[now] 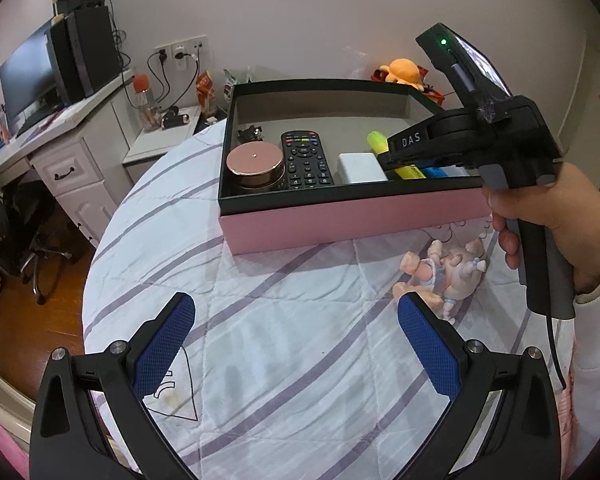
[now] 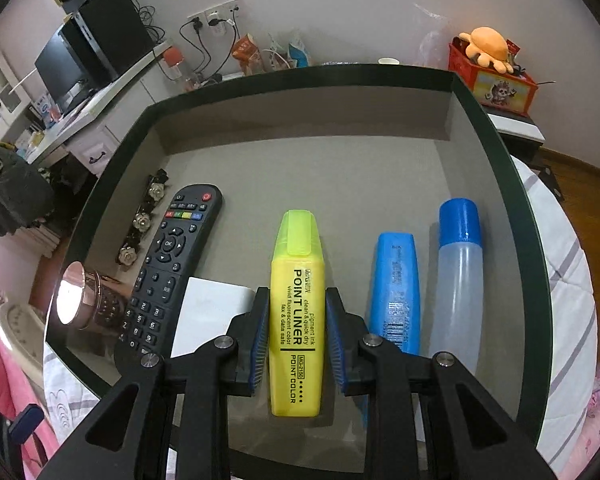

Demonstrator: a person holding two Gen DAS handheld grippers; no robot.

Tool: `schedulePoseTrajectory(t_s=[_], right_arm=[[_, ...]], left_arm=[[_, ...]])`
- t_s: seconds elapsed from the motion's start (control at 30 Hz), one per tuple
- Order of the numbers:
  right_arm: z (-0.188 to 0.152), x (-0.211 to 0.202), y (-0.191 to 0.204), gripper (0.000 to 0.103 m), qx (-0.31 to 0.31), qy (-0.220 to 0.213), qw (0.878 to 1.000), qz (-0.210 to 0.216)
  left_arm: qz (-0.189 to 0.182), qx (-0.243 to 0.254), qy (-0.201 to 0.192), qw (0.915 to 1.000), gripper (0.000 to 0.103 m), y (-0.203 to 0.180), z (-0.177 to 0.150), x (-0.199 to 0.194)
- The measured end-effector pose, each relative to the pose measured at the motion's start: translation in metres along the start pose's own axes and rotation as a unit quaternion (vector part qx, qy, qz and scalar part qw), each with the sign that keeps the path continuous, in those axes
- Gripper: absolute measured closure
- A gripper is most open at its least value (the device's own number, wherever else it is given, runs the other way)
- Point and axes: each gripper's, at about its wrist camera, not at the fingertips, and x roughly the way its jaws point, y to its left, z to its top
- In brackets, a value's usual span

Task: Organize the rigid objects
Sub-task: 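Lower the yellow highlighter beside the blue highlighter and open the right gripper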

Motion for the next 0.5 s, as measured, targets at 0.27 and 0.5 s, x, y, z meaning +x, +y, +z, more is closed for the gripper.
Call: schedulePoseTrajectory(t_s=[0.27,0.5], right_arm=[[0.002,-0.002,-0.008,0.076,0.030,0.000,0.999,0.018],[0.002,-0.001,-0.008,0.076,0.047,0.005,0.999,0.019]], left_arm=[[-0.002,-0.001,0.003,1.0000,0.001,0.000,-0.003,0.002],[-0.002,0.003,0.006,1.0000,0.001,-0.002,-0.003,0.004]])
